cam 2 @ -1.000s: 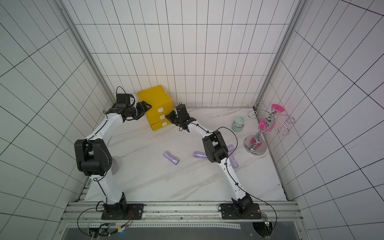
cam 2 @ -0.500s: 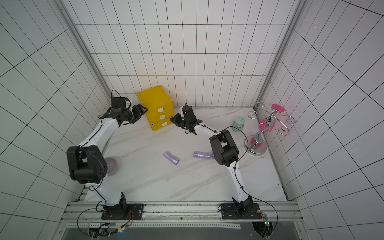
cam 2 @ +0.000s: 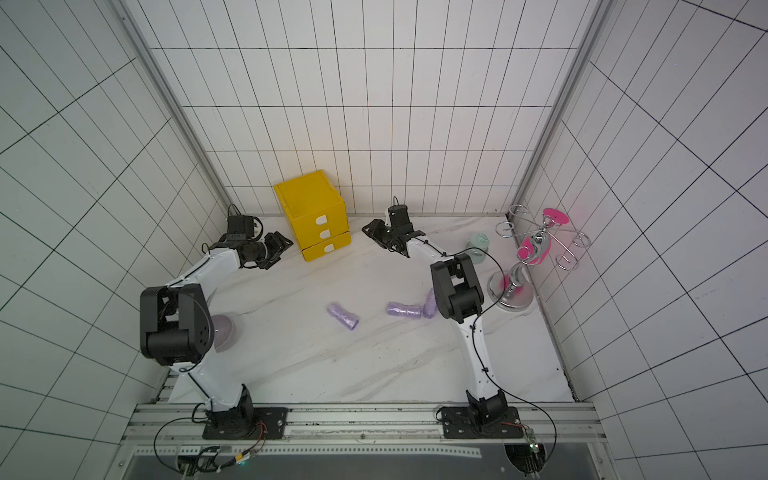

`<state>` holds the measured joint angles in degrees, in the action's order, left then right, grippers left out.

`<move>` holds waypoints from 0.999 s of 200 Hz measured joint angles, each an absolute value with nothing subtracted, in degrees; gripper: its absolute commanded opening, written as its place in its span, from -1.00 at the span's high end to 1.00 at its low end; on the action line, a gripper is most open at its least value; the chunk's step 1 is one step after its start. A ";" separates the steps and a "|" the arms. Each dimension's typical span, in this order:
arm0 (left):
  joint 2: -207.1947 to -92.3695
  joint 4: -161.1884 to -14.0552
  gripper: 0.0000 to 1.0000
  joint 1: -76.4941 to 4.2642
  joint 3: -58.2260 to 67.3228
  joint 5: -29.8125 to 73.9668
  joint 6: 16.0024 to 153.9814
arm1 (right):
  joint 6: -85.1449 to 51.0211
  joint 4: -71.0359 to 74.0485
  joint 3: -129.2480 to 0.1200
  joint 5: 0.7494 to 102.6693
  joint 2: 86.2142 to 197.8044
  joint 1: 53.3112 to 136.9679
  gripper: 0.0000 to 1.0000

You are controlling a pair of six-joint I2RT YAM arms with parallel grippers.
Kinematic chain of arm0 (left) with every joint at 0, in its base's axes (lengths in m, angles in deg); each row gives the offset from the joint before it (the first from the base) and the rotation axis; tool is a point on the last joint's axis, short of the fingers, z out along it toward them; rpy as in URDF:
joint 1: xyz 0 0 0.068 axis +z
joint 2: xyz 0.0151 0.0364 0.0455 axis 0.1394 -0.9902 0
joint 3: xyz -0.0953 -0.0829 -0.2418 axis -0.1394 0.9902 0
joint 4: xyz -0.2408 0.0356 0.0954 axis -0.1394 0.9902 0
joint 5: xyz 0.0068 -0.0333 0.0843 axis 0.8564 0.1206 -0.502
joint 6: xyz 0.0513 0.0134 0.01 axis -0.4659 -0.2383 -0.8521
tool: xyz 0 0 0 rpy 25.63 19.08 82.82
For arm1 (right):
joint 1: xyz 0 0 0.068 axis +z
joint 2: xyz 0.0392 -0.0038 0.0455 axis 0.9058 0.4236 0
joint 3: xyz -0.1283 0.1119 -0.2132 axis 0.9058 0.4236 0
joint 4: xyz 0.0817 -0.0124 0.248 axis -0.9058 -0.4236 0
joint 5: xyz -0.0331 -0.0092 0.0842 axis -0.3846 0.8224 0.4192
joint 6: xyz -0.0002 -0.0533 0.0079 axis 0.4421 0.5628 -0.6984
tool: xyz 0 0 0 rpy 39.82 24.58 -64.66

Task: Sort the rolls of trash bags by color and place them into the drawer
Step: Move the storage box to the center of the board.

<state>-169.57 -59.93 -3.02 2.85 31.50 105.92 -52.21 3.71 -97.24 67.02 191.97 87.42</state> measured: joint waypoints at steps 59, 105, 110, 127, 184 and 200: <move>-175.23 -62.40 -0.43 -1.99 2.26 31.58 107.50 | -64.32 10.03 -112.14 70.56 205.94 87.33 -0.22; -178.14 -63.54 -0.65 -1.78 0.49 32.17 109.29 | -69.28 10.12 -126.02 71.15 213.87 88.23 -0.22; -178.27 -63.67 -0.67 -1.73 0.22 32.22 109.79 | -69.50 10.12 -126.61 71.15 214.05 88.29 -0.23; -178.42 -65.09 -0.72 -1.43 -0.08 32.52 110.84 | -70.20 10.10 -127.68 71.13 214.15 88.66 -0.25; -178.53 -77.11 -0.74 1.07 3.35 36.37 120.22 | -70.77 9.46 -131.88 71.15 216.14 90.15 -0.24; -178.91 -80.44 -0.75 1.20 4.31 37.81 122.95 | -71.29 9.53 -131.88 71.09 216.38 90.43 -0.22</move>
<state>-178.91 -80.44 1.20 4.31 37.81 122.95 -71.29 9.53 -131.88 71.09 216.38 90.43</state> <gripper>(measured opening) 0.872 0.617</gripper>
